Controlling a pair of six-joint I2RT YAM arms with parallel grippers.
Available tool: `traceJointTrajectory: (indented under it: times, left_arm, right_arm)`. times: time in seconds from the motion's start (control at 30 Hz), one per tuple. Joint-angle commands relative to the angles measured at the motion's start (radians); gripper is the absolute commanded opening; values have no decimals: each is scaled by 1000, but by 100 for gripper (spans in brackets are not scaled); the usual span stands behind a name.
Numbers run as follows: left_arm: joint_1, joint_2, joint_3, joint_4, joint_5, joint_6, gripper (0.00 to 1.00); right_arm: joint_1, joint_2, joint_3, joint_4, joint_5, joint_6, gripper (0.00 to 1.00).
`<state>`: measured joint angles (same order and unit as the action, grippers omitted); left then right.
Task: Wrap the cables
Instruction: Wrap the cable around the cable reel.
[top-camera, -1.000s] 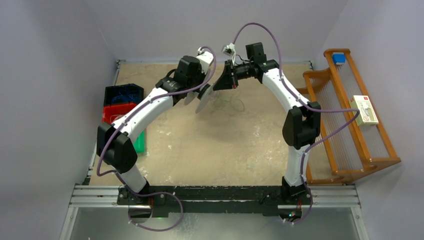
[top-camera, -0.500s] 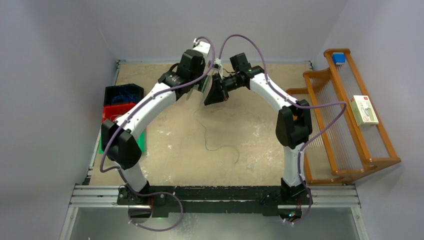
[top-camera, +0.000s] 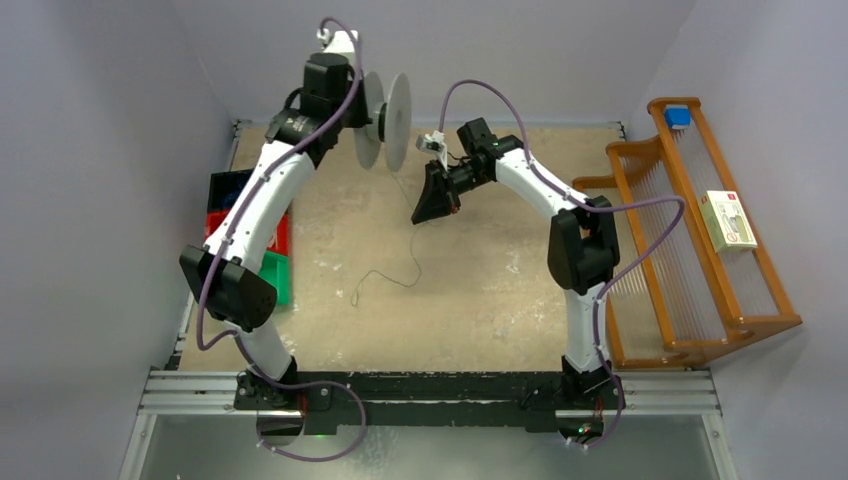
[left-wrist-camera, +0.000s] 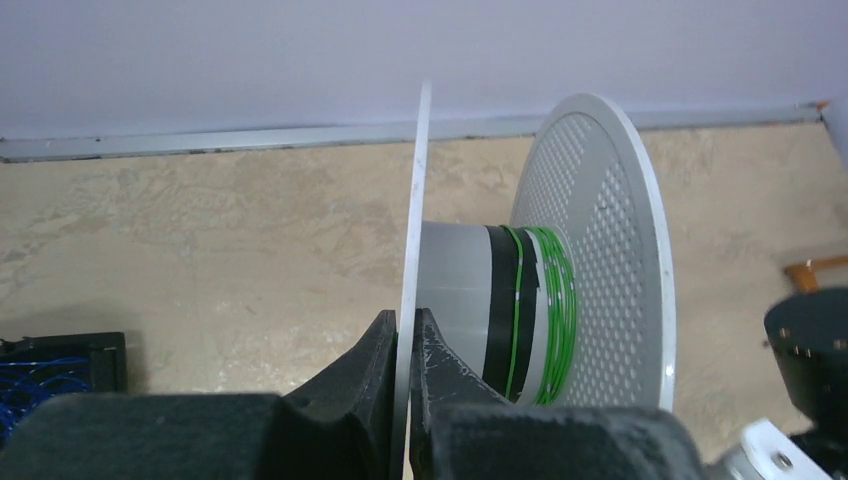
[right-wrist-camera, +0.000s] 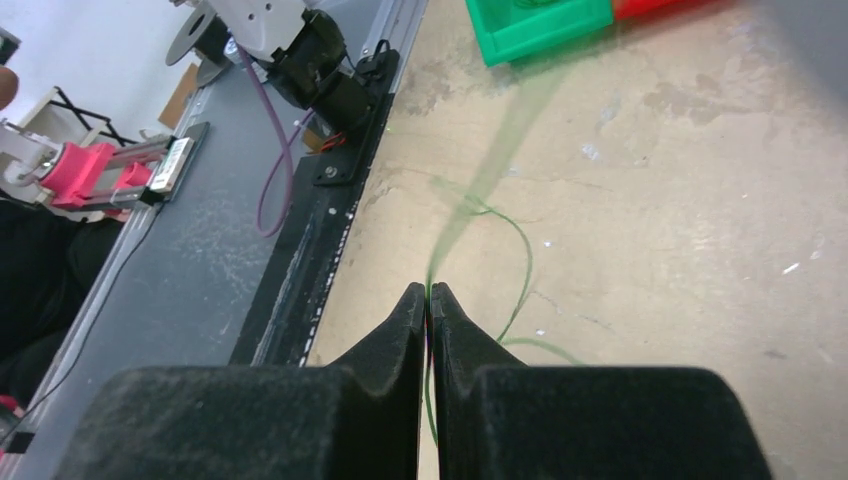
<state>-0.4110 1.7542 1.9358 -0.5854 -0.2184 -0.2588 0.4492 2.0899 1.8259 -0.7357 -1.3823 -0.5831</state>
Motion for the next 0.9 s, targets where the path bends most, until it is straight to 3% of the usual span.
traceJointTrajectory:
  times: [0.0,0.23,0.5,0.87]
  left_arm:
    - [89,-75,49,123,146,-104,0]
    - [126,-117,-15,171,312,-152,0]
    - [219,-127,-42,256,596,-250,0]
    - [222,-173,-144,233,775,-95,0]
  right_arm:
    - [5,29,5,-157,-63,-119,7]
    - [-5,75,35,-200,-72,-153,6]
    - [-89,145,46,-204,-87,-139,2]
    - [-202,118,18,-77,-51,20,0]
